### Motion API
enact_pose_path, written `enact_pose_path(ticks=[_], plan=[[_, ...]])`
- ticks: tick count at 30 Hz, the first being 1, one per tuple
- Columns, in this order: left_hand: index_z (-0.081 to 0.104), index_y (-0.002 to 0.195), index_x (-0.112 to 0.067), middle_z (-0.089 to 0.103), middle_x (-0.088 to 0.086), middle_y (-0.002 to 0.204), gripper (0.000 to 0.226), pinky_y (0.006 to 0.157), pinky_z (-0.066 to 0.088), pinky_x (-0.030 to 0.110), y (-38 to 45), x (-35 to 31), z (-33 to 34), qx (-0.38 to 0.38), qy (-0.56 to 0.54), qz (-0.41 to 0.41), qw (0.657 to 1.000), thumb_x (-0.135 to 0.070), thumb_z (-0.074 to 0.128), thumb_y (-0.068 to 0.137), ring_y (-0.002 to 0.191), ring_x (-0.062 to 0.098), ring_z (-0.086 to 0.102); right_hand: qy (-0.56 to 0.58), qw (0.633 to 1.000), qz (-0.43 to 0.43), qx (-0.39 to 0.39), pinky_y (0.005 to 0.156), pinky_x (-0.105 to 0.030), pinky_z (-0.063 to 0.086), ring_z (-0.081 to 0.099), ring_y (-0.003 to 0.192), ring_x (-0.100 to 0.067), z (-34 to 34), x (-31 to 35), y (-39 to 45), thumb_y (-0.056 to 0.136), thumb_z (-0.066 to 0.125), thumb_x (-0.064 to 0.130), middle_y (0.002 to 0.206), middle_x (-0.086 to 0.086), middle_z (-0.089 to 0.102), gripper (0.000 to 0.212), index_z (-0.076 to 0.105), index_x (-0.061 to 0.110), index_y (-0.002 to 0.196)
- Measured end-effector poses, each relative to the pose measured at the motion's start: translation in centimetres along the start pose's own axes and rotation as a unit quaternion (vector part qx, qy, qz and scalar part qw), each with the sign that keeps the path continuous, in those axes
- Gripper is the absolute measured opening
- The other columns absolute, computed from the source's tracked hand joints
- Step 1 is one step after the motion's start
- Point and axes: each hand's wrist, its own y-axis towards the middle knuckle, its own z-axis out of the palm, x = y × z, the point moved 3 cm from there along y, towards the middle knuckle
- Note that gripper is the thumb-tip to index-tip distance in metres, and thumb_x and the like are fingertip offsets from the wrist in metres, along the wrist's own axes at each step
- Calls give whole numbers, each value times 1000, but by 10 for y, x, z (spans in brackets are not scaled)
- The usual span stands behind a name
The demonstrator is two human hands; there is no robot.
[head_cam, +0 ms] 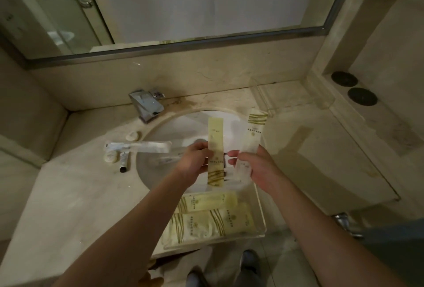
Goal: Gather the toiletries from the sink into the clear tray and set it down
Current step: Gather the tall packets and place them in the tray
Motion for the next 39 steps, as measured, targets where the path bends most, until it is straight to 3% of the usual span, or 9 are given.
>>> enact_pose_path(ticks=[4, 9, 13, 16, 21, 25, 28, 31, 39], plan=[[59, 89, -11, 64, 9, 83, 24, 59, 52, 31, -11, -3, -26, -14, -6, 13, 1000, 8, 43, 88, 74, 22, 64, -14, 1000, 2, 16, 72, -39, 52, 65, 69, -22, 23, -4, 0, 85, 46, -6, 83, -13, 69, 34, 53, 7, 115], [62, 96, -10, 62, 9, 85, 24, 61, 50, 32, -21, -5, -55, -29, 2, 38, 999, 7, 47, 90, 74, 22, 59, 20, 1000, 18, 8, 81, -42, 49, 63, 92, -24, 43, -11, 4, 91, 45, -1, 103, -11, 65, 29, 58, 15, 111], [65, 106, -13, 64, 9, 87, 29, 65, 51, 31, -24, -7, -73, -49, 33, 59, 997, 6, 52, 89, 72, 21, 59, -52, 999, -6, 3, 91, -50, 47, 62, 100, -27, 51, -12, 4, 89, 44, -3, 106, -8, 66, 33, 62, 18, 106], [66, 109, -10, 65, 9, 89, 27, 61, 51, 27, -23, -6, -82, -51, 43, 62, 996, 4, 55, 88, 70, 19, 60, -165, 984, -66, -10, 79, -37, 50, 60, 92, -21, 57, -3, 1, 86, 44, -4, 101, -6, 63, 31, 58, 16, 104], [63, 118, -5, 65, 15, 97, 34, 54, 52, 25, -19, -5, -88, -25, 62, 35, 997, 5, 51, 89, 72, 21, 62, -435, 876, -209, -21, 59, -35, 44, 54, 64, -23, 65, 12, -7, 87, 44, 4, 80, -2, 61, 28, 52, 18, 110], [61, 118, -3, 66, 10, 97, 34, 69, 54, 30, -18, -6, -86, 14, 86, 35, 996, 9, 49, 88, 82, 23, 63, -613, 700, -362, -57, 74, -38, 36, 54, 82, -27, 69, 25, -12, 80, 37, 13, 90, -1, 68, 38, 67, 16, 105], [66, 104, -13, 69, 11, 100, 34, 82, 53, 39, -20, -6, -85, 52, 121, 42, 990, 10, 50, 86, 91, 26, 64, -674, 633, -379, -39, 73, -36, 30, 52, 81, -25, 67, 25, -7, 78, 33, 20, 81, 1, 64, 41, 70, 21, 94], [69, 100, -17, 69, 12, 100, 39, 84, 54, 41, -24, -8, -86, 97, 160, 31, 982, 12, 48, 84, 92, 27, 65, -699, 604, -382, -18, 70, -34, 25, 50, 80, -23, 65, 23, -6, 77, 31, 22, 77, 3, 61, 42, 72, 22, 88], [67, 106, -3, 68, 14, 100, 44, 69, 56, 28, -31, 0, -80, 180, 134, -65, 972, 14, 33, 85, 85, 23, 66, -680, 632, -357, 110, 79, -37, 39, 52, 94, -21, 81, 6, -14, 75, 41, 16, 99, 0, 62, 35, 66, 18, 100]])
